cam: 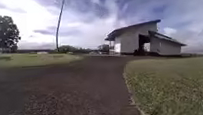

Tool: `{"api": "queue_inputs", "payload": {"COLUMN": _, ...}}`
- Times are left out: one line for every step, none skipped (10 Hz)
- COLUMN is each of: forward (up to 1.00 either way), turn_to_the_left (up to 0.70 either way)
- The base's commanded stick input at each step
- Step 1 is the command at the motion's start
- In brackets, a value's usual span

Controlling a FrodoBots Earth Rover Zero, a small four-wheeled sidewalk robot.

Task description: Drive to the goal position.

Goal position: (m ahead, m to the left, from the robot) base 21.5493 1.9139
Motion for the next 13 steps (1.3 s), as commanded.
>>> {"api": "queue_inputs", "payload": {"forward": 0.5, "turn_to_the_left": 0.0}}
{"api": "queue_inputs", "payload": {"forward": 0.5, "turn_to_the_left": 0.0}}
{"api": "queue_inputs", "payload": {"forward": 0.5, "turn_to_the_left": 0.0}}
{"api": "queue_inputs", "payload": {"forward": 0.5, "turn_to_the_left": 0.0}}
{"api": "queue_inputs", "payload": {"forward": 0.5, "turn_to_the_left": 0.0}}
{"api": "queue_inputs", "payload": {"forward": 0.5, "turn_to_the_left": 0.0}}
{"api": "queue_inputs", "payload": {"forward": 0.5, "turn_to_the_left": 0.0}}
{"api": "queue_inputs", "payload": {"forward": 0.5, "turn_to_the_left": 0.0}}
{"api": "queue_inputs", "payload": {"forward": 0.5, "turn_to_the_left": 0.0}}
{"api": "queue_inputs", "payload": {"forward": 0.5, "turn_to_the_left": 0.0}}
{"api": "queue_inputs", "payload": {"forward": 0.5, "turn_to_the_left": 0.0}}
{"api": "queue_inputs", "payload": {"forward": 0.5, "turn_to_the_left": 0.0}}
{"api": "queue_inputs", "payload": {"forward": 0.5, "turn_to_the_left": 0.0}}
